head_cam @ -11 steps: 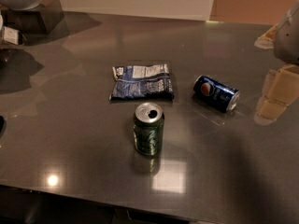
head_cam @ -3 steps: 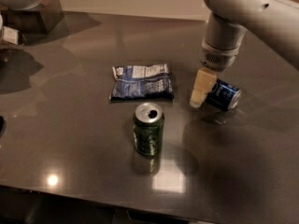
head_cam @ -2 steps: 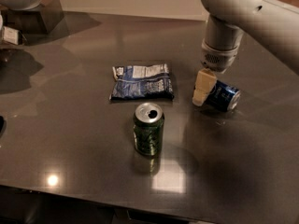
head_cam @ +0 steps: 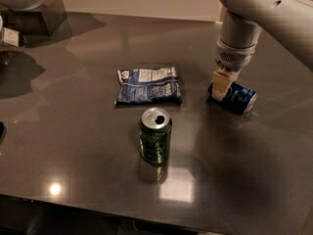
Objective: Place pepsi can upright
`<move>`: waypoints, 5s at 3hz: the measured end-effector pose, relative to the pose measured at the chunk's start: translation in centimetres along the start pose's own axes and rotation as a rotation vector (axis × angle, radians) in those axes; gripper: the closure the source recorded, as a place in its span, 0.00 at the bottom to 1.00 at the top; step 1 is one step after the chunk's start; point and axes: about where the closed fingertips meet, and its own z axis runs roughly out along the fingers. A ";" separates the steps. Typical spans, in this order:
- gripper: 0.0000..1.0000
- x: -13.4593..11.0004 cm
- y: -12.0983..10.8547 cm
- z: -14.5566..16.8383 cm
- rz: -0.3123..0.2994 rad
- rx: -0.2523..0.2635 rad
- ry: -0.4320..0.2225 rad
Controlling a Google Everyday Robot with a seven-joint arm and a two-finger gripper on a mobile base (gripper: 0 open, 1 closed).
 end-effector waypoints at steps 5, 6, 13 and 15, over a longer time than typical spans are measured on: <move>1.00 5.8 5.3 -9.7 -0.061 -0.113 -0.799; 1.00 7.6 5.5 -10.3 -0.056 -0.125 -0.969; 0.38 13.7 5.5 -5.7 -0.261 -0.261 -1.468; 0.00 13.8 5.9 -5.3 -0.295 -0.278 -1.481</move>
Offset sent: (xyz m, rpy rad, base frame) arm -0.0602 -0.0125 0.0922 0.3743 -0.1623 0.0600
